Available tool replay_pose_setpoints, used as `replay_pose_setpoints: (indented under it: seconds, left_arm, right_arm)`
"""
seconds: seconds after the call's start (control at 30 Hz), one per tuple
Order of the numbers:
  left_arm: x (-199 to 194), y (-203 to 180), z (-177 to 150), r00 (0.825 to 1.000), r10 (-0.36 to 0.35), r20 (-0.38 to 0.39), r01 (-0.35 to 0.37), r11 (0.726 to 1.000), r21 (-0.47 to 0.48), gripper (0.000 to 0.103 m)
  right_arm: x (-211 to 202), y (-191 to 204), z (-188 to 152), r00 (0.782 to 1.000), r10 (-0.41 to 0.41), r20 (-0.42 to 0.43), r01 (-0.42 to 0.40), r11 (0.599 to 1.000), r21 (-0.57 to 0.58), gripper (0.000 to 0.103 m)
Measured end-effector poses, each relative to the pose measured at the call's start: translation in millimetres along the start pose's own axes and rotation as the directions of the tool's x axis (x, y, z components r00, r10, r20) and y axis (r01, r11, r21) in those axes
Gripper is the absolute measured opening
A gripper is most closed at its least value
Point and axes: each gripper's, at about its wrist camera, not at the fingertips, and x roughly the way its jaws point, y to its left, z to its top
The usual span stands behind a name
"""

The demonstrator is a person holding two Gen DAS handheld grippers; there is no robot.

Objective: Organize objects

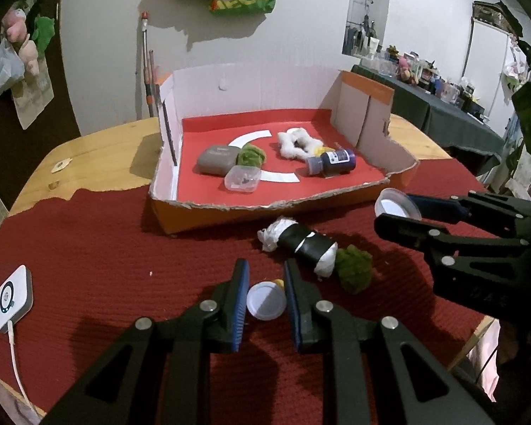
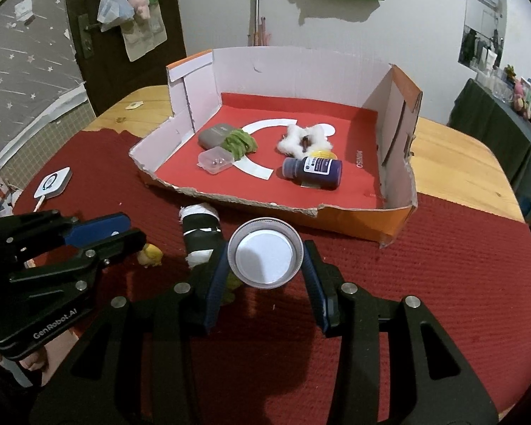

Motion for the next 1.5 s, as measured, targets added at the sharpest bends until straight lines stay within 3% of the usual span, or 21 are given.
replay_pose_setpoints:
  seconds: [0.37,0.83,1.5]
  left_arm:
    - [-6,-3,4,1.0,-0.009,0.013,0.009,1.0,0.004,0.021]
    - [-19,-7,37,0.996,-0.029,0.079,0.027,0.999,0.024,0.021]
    - [11,-1,85,0.995,-0.027,0.096,0.024,0.999,0.026,0.021]
  right_arm:
    - [1,0,0,1.0,0.007,-0.002,-0.007,1.0,0.001,0.039]
    - [-14,-5,20,0.999,0.045,0.03,-0.045,0.999,0.002,0.039]
    - [13,-18,50,0.999,0.045,-0.013,-0.045,0.999,-0.008,0.039]
